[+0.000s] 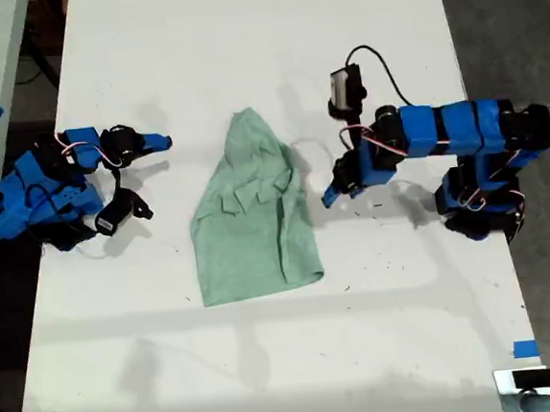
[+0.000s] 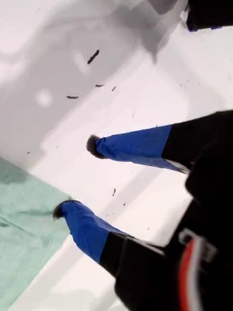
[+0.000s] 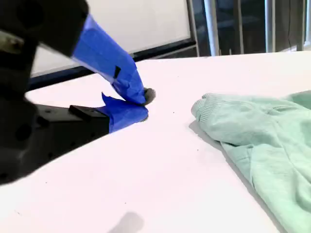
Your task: Fold t shirt
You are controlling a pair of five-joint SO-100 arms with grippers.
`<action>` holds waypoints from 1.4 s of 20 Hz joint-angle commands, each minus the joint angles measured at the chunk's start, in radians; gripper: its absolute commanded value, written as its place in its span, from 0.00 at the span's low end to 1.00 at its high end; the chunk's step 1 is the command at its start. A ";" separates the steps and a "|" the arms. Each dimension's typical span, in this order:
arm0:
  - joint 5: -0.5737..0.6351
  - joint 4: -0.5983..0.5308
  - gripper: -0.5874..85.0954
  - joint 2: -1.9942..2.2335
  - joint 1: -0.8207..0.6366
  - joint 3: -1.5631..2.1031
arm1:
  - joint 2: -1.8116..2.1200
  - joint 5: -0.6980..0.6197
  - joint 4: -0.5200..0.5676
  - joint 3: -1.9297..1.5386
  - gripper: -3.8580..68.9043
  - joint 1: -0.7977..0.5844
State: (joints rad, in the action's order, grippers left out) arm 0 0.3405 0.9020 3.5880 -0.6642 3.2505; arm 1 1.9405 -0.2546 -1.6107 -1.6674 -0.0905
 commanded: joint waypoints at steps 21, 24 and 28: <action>0.011 -0.005 0.00 0.011 0.005 0.041 | 1.568 -0.127 0.252 -1.428 0.07 -0.110; 0.011 -0.005 0.00 0.011 0.005 0.041 | 1.568 -0.123 0.252 -1.428 0.07 -0.107; 0.011 -0.005 0.00 0.011 0.005 0.041 | 1.568 -0.118 0.252 -1.428 0.07 -0.104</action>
State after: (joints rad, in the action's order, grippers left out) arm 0 0.3467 0.9020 3.5895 -0.6642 3.2505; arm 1 3.4944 -0.3758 -1.3560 -3.0480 -0.2086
